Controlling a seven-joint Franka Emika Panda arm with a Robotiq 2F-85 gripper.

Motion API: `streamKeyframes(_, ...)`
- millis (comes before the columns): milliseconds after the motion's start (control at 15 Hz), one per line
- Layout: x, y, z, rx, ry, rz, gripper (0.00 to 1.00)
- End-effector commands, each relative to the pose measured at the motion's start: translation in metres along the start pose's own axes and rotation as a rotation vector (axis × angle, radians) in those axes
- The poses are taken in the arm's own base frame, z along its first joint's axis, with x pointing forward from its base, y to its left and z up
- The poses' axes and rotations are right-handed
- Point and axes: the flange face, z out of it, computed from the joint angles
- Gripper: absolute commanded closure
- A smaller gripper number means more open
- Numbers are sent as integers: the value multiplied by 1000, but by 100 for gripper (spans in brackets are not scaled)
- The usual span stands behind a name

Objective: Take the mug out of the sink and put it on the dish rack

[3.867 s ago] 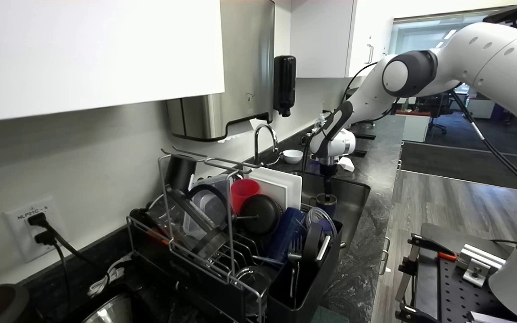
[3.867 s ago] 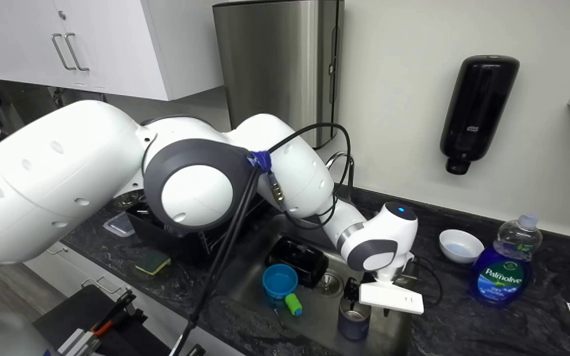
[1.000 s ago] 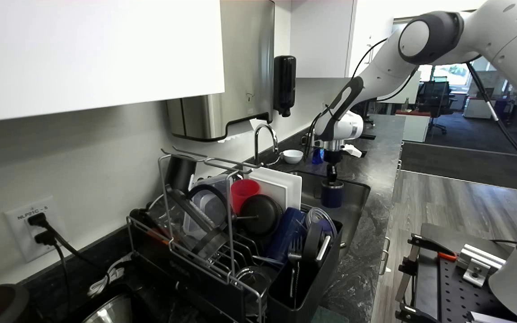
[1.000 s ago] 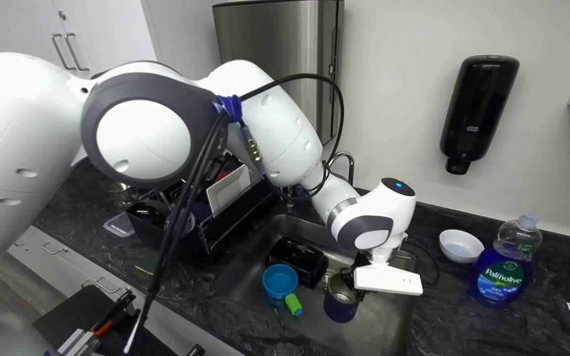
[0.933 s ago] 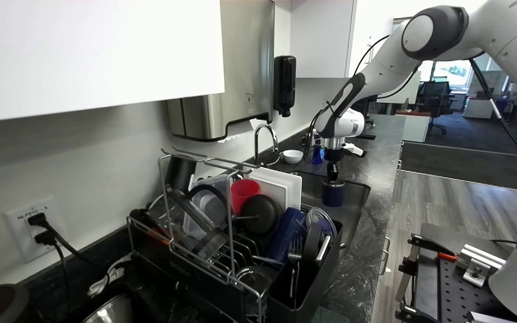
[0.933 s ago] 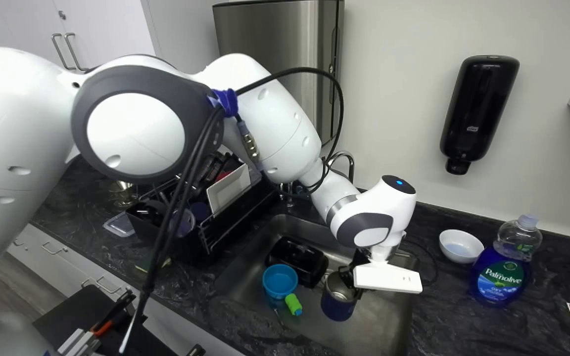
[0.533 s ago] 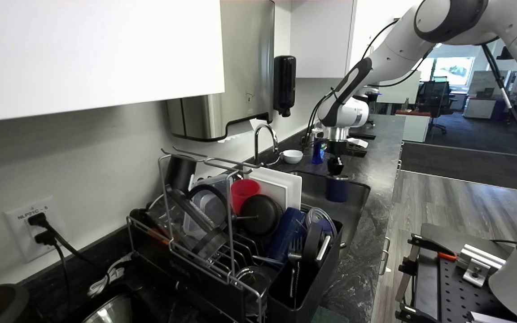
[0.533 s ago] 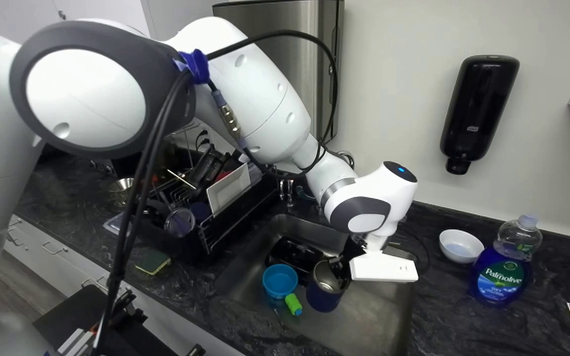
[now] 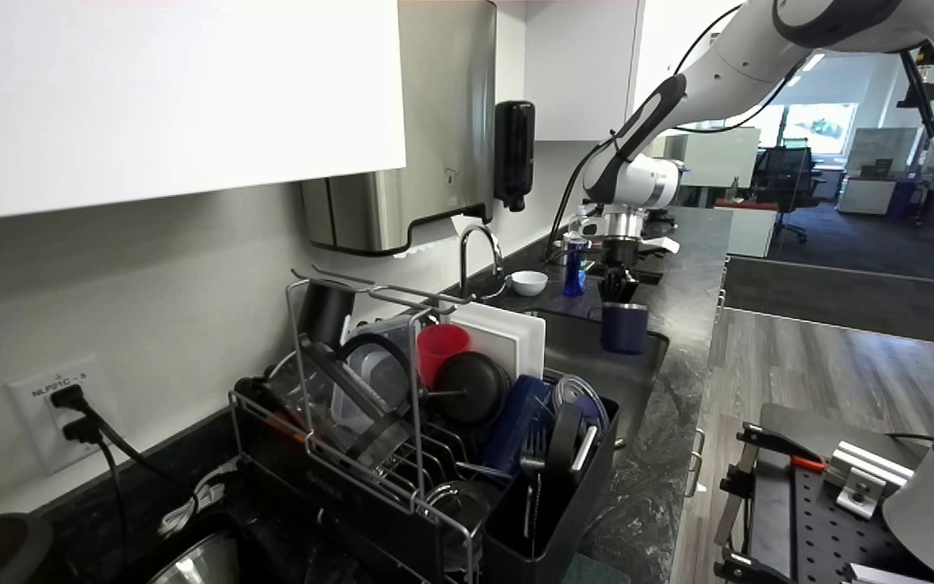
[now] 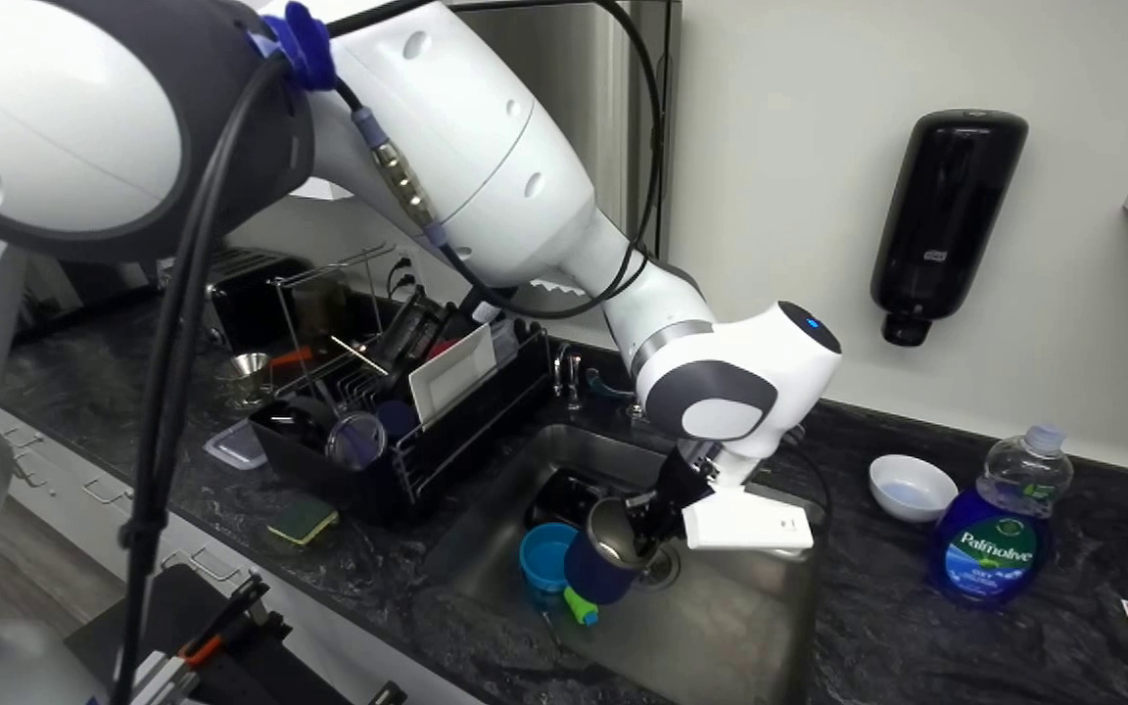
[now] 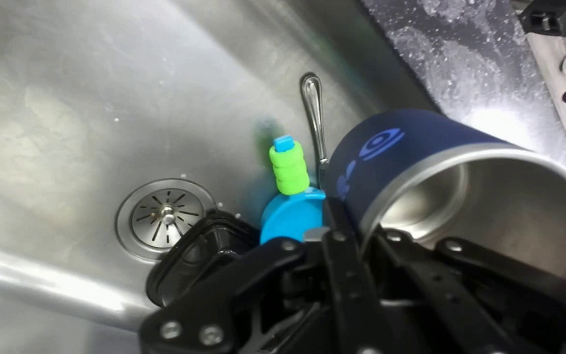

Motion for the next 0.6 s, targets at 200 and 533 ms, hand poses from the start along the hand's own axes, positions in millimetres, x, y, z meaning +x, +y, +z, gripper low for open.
streamKeyframes(200, -11, -3, -3, -2, -5, 37, 93)
streamKeyframes(533, -10, -2, -1, -5, -10, 44, 93)
